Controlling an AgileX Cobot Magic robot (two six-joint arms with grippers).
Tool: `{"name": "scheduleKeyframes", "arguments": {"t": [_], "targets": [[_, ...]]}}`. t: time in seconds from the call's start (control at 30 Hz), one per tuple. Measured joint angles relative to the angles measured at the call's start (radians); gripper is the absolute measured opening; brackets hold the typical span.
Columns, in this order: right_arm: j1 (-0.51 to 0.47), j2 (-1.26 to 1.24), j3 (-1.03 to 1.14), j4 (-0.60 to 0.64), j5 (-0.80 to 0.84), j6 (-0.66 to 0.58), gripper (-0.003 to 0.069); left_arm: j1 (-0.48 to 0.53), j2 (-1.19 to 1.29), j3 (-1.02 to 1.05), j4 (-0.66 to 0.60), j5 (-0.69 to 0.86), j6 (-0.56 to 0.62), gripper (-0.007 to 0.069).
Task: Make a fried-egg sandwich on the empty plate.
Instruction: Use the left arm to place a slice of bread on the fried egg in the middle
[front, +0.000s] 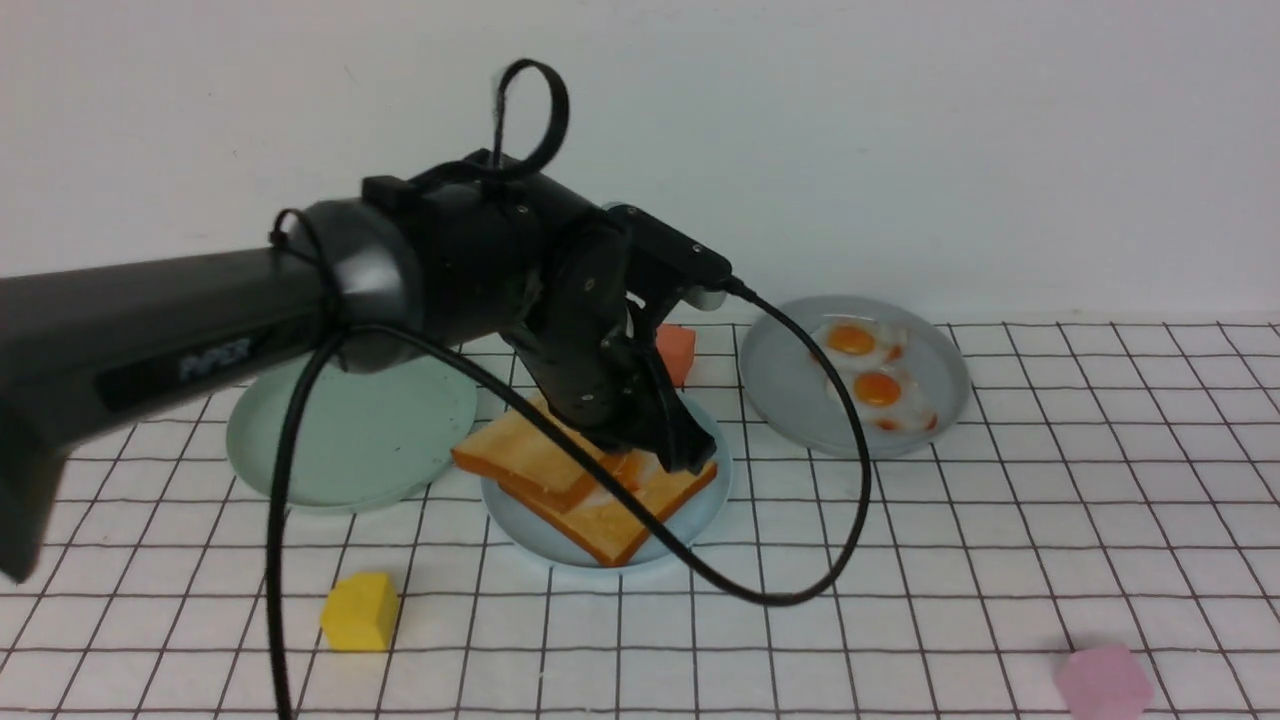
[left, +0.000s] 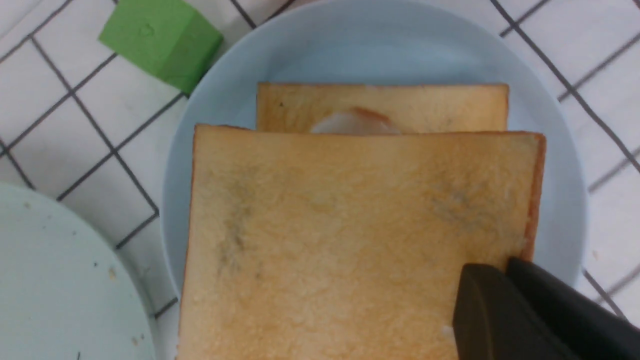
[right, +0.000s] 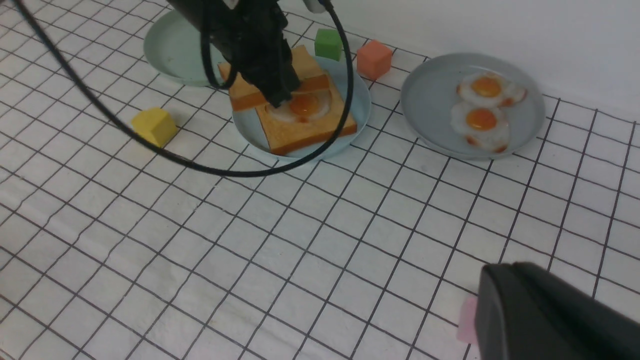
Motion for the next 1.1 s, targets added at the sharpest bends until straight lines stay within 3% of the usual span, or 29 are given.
{"name": "scheduleKeyframes", "arguments": {"t": [0.77, 0.93, 1.1], "targets": [[0.000, -0.003, 0.000, -0.039, 0.012, 0.000, 0.0017, 0.000, 0.083, -0.046, -0.102, -0.087, 0.001, 0.0008], [0.000, -0.003, 0.000, -0.039, 0.012, 0.000, 0.0015, 0.000, 0.083, -0.046, -0.113, -0.092, 0.001, 0.0048], [0.000, -0.003, 0.000, -0.039, 0.012, 0.000, 0.0017, 0.000, 0.083, -0.048, -0.110, -0.078, 0.000, 0.0138]]}}
